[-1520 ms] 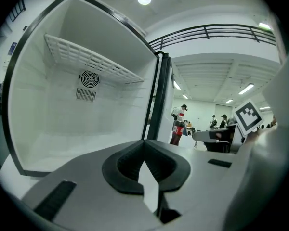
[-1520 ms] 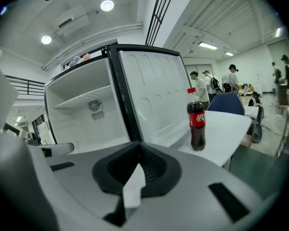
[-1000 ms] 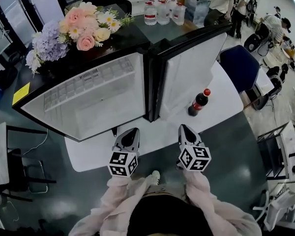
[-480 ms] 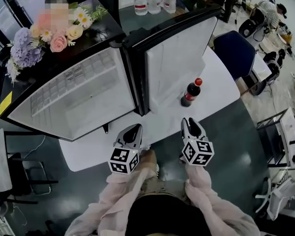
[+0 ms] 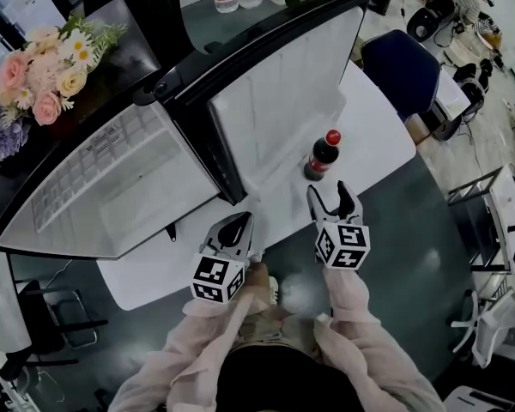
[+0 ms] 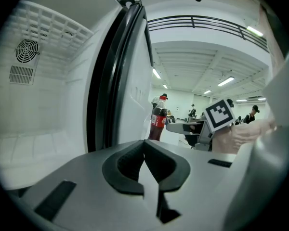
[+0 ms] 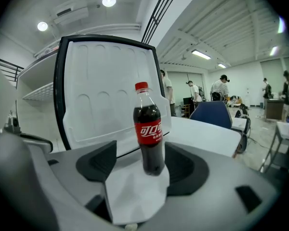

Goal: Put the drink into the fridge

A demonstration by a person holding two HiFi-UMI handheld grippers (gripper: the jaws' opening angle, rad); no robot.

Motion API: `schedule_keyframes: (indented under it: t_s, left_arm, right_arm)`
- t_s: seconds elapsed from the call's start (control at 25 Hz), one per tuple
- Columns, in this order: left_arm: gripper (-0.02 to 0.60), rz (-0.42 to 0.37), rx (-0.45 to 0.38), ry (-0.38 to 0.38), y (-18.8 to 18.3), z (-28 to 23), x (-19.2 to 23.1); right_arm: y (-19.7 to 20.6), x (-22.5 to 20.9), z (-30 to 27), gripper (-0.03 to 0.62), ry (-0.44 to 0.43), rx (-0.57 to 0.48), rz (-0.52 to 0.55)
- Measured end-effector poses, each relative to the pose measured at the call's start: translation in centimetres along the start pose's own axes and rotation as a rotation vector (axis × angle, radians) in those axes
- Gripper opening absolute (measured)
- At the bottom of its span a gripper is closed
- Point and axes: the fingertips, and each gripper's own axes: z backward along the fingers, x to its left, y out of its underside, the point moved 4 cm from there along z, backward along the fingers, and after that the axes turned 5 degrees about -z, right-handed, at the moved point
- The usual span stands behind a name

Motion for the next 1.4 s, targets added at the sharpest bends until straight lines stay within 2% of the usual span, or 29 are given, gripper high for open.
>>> schedule_keyframes:
  t_s: [0.28,0.44,0.8,0.96,1.4]
  left_arm:
    - [0.011,0.029,0.03,-0.01,1.0,-0.8,1.6]
    - [0.011,0.035,0.052,-0.011,1.4,-1.1,2.5]
    - [0.011,0.028,0.071,-0.02,1.0,-2.2,5.0]
    - [0.011,0.022,0.073,-0.022,1.0,-2.3,4.9]
    - [0.011,0.021,0.053,-0.046,1.1,-1.1,5.2]
  right_arm:
    - [-0.8,-1.3,-3.9,0.37,0.01,-0.036,0.048]
    - [-0.9,-1.8,-6.0,0.385,0.016,-0.034,0.072]
    - [-2.4,-2.0,-9.5,0.382,0.007,-0.071,0.109]
    - [-2.8,-1.7,-9.8,0.311,-0.016,-0.077,0.157]
    - [-2.8,-1.8,-9.6,0.307,0.005,-0.056,0.145]
